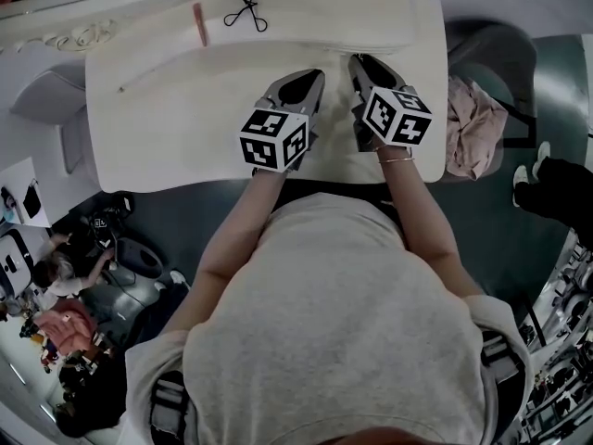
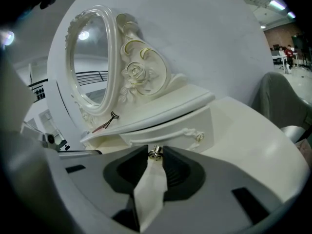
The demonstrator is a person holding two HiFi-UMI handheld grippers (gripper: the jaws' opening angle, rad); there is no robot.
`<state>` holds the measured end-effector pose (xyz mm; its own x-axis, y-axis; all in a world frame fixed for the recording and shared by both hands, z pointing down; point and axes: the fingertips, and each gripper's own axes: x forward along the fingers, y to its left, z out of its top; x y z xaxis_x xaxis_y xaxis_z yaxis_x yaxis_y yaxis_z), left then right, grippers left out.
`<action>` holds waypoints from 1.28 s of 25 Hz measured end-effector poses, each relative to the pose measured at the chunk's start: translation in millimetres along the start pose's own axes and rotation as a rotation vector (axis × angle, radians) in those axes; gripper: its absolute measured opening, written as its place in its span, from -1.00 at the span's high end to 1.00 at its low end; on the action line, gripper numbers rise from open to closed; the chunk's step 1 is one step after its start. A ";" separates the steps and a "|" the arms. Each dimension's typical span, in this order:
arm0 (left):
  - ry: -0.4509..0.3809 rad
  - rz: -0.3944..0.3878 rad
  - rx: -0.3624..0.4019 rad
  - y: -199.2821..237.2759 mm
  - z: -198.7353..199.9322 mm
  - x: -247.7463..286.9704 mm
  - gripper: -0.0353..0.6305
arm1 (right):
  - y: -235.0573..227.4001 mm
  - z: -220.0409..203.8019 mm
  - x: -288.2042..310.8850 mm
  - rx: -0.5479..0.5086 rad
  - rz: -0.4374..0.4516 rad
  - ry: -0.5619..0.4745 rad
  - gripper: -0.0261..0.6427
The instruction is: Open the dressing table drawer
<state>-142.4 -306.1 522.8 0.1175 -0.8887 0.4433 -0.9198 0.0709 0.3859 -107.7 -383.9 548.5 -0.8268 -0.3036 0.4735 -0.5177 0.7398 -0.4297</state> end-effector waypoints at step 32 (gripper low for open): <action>0.002 -0.029 0.010 -25.9 -26.2 -21.5 0.87 | 20.2 -41.3 -56.5 0.001 0.032 0.055 0.61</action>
<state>-111.3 -276.9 524.5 0.1453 -0.8893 0.4337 -0.9198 0.0401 0.3904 -62.4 -327.1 544.9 -0.8299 -0.2462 0.5006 -0.4912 0.7479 -0.4465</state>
